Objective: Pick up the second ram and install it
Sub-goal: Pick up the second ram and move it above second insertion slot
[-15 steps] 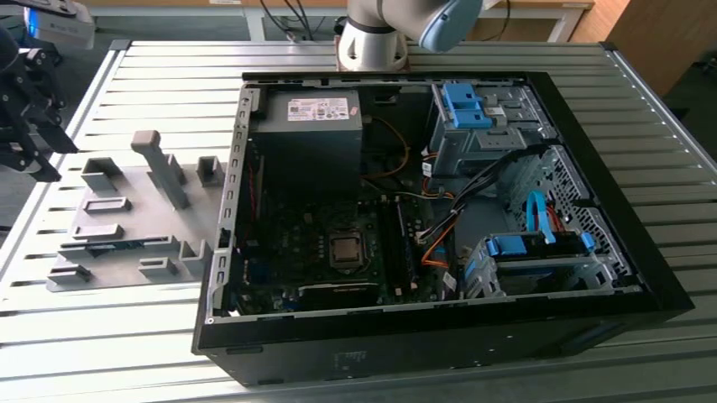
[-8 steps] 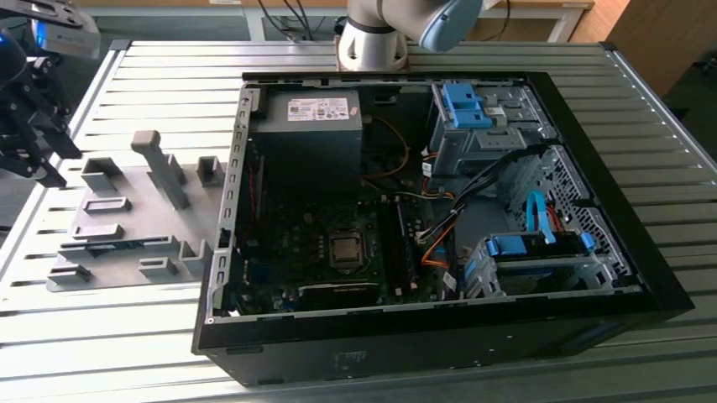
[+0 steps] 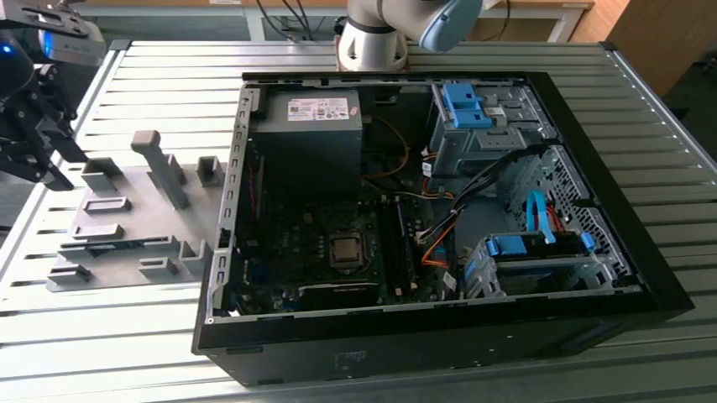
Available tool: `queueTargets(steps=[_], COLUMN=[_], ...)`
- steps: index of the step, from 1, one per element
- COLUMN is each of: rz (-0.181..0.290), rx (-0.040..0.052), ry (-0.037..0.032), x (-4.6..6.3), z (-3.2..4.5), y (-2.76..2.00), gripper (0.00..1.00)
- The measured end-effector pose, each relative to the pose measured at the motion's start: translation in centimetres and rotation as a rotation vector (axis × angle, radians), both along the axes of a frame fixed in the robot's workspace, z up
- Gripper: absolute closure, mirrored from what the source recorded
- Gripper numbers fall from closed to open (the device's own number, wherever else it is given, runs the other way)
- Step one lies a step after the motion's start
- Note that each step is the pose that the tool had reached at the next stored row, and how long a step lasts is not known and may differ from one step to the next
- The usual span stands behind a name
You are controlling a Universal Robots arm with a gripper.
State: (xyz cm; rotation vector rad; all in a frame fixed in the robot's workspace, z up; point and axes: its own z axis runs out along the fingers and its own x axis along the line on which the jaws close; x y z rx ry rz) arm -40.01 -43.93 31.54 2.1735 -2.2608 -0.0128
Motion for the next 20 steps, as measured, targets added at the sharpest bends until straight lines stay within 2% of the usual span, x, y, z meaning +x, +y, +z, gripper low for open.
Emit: queueTargets(steps=[17,20], rz=[0.001,0.001], rx=[0.0001,0.0000], ry=[-0.0022,-0.0060], x=[0.00,-0.01], z=[-0.30,-0.61], y=[0.00,0.00], gripper=[0.53,0.53])
